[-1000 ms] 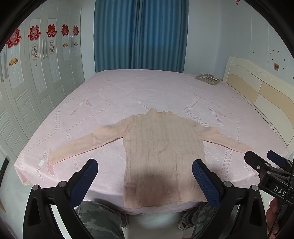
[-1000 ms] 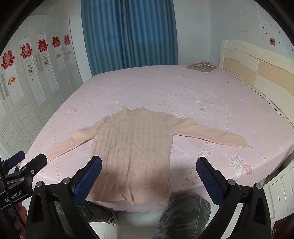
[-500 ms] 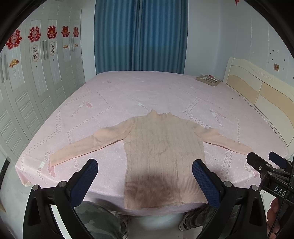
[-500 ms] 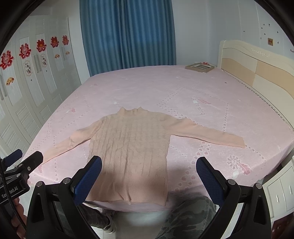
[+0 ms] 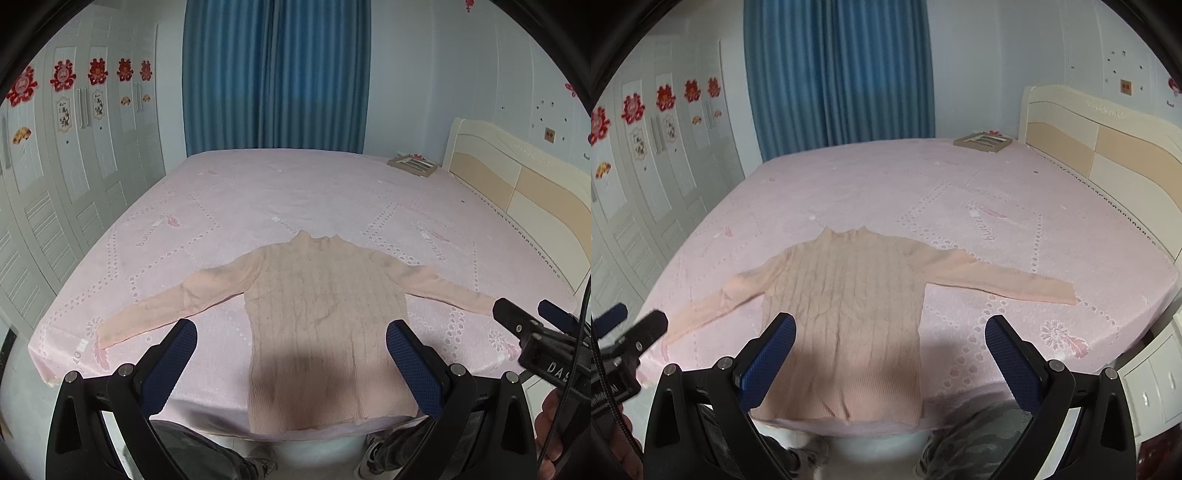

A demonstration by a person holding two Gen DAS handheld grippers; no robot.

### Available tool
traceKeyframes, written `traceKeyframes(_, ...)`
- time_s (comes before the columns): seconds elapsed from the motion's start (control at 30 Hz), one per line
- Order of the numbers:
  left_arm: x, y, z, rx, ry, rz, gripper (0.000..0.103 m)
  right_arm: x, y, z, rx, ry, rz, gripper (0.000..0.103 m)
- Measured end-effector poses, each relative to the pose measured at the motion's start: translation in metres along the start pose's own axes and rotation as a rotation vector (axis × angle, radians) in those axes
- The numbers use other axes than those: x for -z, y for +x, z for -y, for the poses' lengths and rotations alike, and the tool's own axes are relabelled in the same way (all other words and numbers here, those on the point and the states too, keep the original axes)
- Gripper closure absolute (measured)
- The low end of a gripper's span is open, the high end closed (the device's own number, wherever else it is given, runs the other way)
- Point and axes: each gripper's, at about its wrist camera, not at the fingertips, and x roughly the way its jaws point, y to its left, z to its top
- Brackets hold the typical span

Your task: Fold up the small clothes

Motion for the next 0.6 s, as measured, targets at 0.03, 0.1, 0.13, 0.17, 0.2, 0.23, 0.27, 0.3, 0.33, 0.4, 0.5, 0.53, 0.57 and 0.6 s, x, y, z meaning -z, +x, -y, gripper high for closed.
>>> traceKeyframes(0.03, -0.001, 0.002, -0.004, 0.004, -0.011, 0.001, 0.0, -0.002, 0.0, -0.001, -0.003, -0.002, 0.001, 0.002)
traceKeyframes(0.1, -0.002, 0.009, -0.013, 0.006, -0.03, -0.003, 0.0, -0.006, 0.003, -0.005, 0.002, -0.016, 0.015, 0.002)
traceKeyframes(0.13, -0.003, 0.015, -0.021, 0.003, -0.044, -0.005, 0.0, -0.007, 0.003, -0.007, 0.004, -0.022, 0.022, 0.002)
traceKeyframes(0.17, -0.003, 0.019, -0.025, 0.0, -0.052, -0.004, 0.0, -0.009, 0.005, -0.009, 0.004, -0.031, 0.03, 0.002)
traceKeyframes(0.2, -0.002, 0.025, -0.036, -0.006, -0.069, -0.002, 0.0, -0.01, 0.008, -0.011, 0.0, -0.039, 0.037, 0.002)
traceKeyframes(0.23, -0.001, 0.031, -0.046, -0.007, -0.089, -0.002, 0.001, -0.012, 0.011, -0.013, -0.004, -0.047, 0.044, 0.002)
traceKeyframes(0.27, 0.0, 0.036, -0.052, -0.004, -0.104, -0.003, 0.001, -0.014, 0.016, -0.014, -0.009, -0.054, 0.05, 0.002)
traceKeyframes(0.3, 0.001, 0.045, -0.064, -0.004, -0.131, -0.01, 0.001, -0.015, 0.019, -0.015, -0.014, -0.056, 0.05, 0.002)
traceKeyframes(0.33, 0.004, 0.055, -0.079, -0.012, -0.166, -0.019, 0.001, -0.016, 0.024, -0.016, -0.024, -0.058, 0.047, 0.002)
traceKeyframes(0.4, 0.013, 0.075, -0.11, -0.015, -0.237, -0.032, 0.001, -0.019, 0.04, -0.015, -0.065, -0.053, 0.035, 0.002)
traceKeyframes(0.5, 0.026, 0.103, -0.15, -0.028, -0.316, -0.064, 0.001, -0.021, 0.065, -0.014, -0.114, -0.056, 0.026, 0.002)
traceKeyframes(0.53, 0.033, 0.114, -0.167, -0.039, -0.348, -0.079, 0.001, -0.021, 0.075, -0.015, -0.118, -0.061, 0.024, 0.002)
traceKeyframes(0.57, 0.039, 0.124, -0.184, -0.032, -0.376, -0.091, 0.002, -0.022, 0.089, -0.016, -0.12, -0.07, 0.019, 0.002)
traceKeyframes(0.6, 0.044, 0.133, -0.196, -0.029, -0.391, -0.104, 0.002, -0.022, 0.097, -0.018, -0.121, -0.075, 0.016, 0.003)
